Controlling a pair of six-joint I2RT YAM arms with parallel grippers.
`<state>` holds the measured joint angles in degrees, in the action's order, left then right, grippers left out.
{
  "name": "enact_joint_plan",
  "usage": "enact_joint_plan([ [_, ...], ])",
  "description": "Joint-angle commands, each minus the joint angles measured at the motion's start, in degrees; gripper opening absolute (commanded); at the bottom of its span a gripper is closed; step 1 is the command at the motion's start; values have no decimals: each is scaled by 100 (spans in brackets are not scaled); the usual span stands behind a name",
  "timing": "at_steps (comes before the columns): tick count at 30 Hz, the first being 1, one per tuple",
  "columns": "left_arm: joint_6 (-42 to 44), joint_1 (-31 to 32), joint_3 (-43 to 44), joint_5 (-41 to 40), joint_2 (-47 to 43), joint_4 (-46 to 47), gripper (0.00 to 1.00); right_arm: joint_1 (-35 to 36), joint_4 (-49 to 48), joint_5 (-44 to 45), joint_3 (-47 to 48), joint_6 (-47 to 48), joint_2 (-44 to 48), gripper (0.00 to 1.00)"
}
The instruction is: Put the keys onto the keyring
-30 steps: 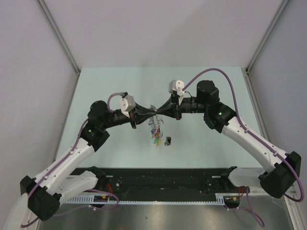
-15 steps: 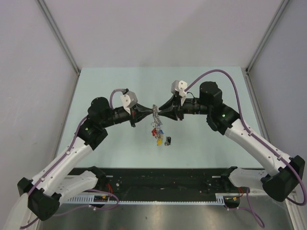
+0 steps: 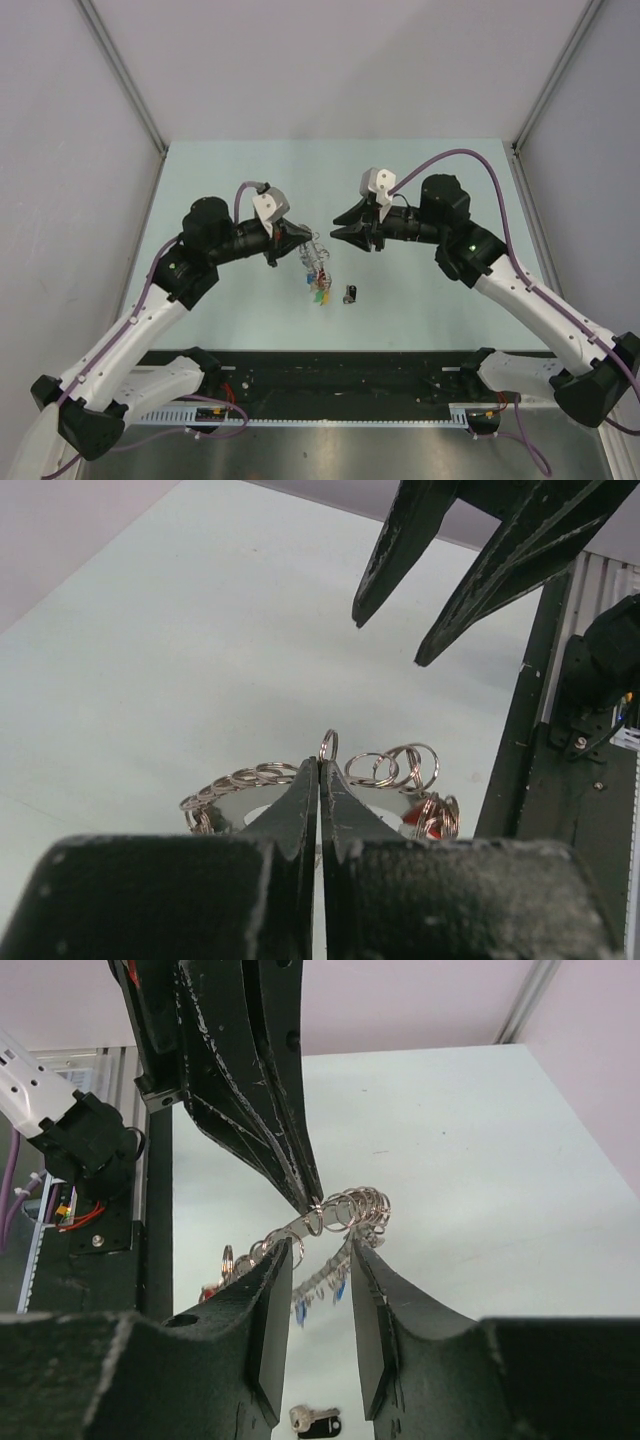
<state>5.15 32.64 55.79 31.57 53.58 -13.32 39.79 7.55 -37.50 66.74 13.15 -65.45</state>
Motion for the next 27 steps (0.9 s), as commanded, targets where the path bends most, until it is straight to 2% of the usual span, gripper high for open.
enact_joint_plan([
  [1,188,-21,529,7,-32,-161,0,257,-281,286,128,126,-143,33],
  [8,276,-21,784,-81,29,-715,0,687,53,979,357,574,-398,31],
  [17,259,-21,907,-143,65,-1040,0,1267,-201,2008,357,882,-521,29],
  [27,241,-12,960,-169,47,-1146,0,1514,-245,2571,357,1049,-697,24],
])
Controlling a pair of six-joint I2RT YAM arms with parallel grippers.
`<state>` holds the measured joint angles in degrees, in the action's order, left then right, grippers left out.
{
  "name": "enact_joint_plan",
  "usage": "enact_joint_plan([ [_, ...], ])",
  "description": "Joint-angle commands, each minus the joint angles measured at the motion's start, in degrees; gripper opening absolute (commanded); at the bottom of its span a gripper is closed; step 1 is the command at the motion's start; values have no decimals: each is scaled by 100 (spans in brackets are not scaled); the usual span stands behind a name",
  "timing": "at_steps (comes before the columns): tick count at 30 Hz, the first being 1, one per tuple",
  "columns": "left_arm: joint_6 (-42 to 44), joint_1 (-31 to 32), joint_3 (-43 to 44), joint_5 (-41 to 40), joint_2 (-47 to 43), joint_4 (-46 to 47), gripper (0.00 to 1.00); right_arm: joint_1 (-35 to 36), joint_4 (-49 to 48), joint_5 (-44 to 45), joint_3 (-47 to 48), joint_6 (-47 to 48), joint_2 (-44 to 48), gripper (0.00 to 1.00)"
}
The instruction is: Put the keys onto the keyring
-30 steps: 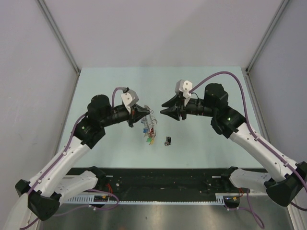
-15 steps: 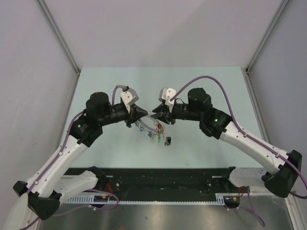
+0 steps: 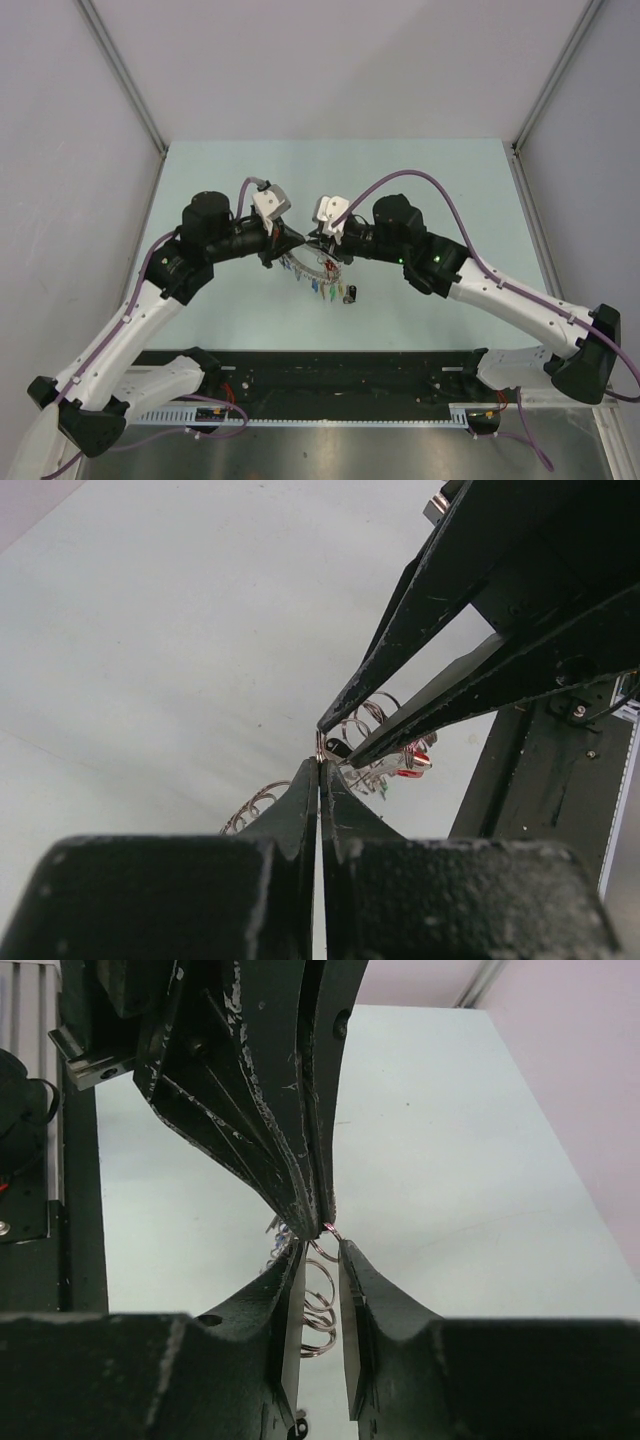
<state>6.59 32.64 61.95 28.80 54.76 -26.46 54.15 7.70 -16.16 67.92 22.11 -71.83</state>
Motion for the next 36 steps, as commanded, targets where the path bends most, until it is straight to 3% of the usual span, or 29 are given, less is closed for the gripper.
enact_joint_plan([
  [1,88,-12,344,109,-62,167,1,87,-269,543,239,171,-76,23],
  [11,44,-12,353,240,-115,194,0,131,-314,799,239,136,-208,22],
  [27,-9,58,467,522,26,88,0,183,-498,474,239,153,-314,23],
  [30,-70,93,484,574,52,97,0,219,-568,482,239,136,-366,16],
  [33,-123,102,458,540,8,158,0,219,-656,500,231,40,-375,0],
  [36,-140,102,388,277,-132,272,8,175,-709,553,222,-154,-340,0],
])
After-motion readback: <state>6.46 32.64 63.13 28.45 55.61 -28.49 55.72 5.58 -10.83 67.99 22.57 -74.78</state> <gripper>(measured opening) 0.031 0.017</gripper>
